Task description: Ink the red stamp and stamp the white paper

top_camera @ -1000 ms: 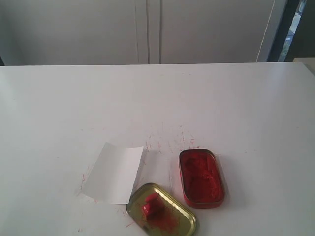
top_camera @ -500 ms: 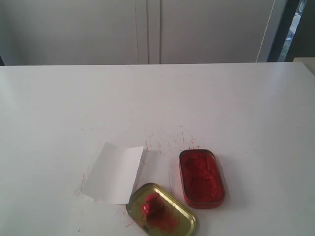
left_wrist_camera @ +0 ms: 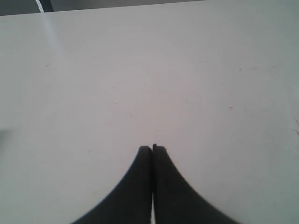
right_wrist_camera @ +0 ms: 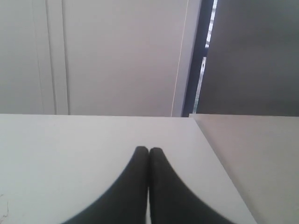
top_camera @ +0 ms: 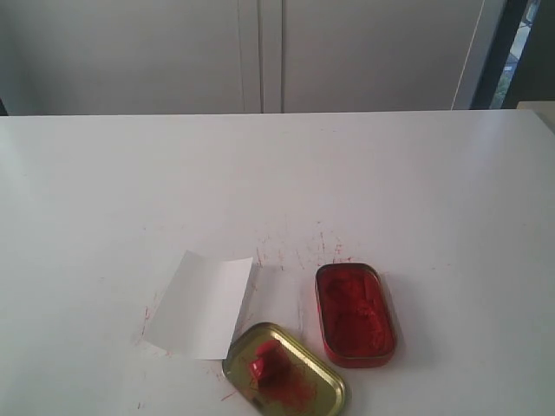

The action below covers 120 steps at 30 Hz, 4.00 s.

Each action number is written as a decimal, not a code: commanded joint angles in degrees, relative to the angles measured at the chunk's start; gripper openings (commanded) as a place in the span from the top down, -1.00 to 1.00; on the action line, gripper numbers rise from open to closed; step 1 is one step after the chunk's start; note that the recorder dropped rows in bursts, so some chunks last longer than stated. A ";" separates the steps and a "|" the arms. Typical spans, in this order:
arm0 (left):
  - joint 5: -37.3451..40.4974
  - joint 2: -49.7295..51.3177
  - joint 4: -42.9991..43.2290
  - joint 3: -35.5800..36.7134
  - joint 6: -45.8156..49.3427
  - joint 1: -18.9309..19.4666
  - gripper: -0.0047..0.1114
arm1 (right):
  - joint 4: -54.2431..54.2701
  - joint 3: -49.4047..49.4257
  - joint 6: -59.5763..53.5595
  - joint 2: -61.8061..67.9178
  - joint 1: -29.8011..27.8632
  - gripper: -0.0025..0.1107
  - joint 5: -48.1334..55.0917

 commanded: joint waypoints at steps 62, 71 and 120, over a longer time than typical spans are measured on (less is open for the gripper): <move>0.14 -0.19 -0.07 0.27 0.00 0.06 0.92 | 24.04 -48.24 -45.26 76.18 40.34 0.96 41.86; 0.14 -0.19 -0.07 0.27 0.00 0.06 0.92 | 21.40 -51.19 -46.48 79.96 44.30 0.96 42.18; 0.14 -0.19 -0.07 0.27 0.00 0.06 0.92 | 10.70 -55.89 -65.75 92.39 50.89 0.45 43.64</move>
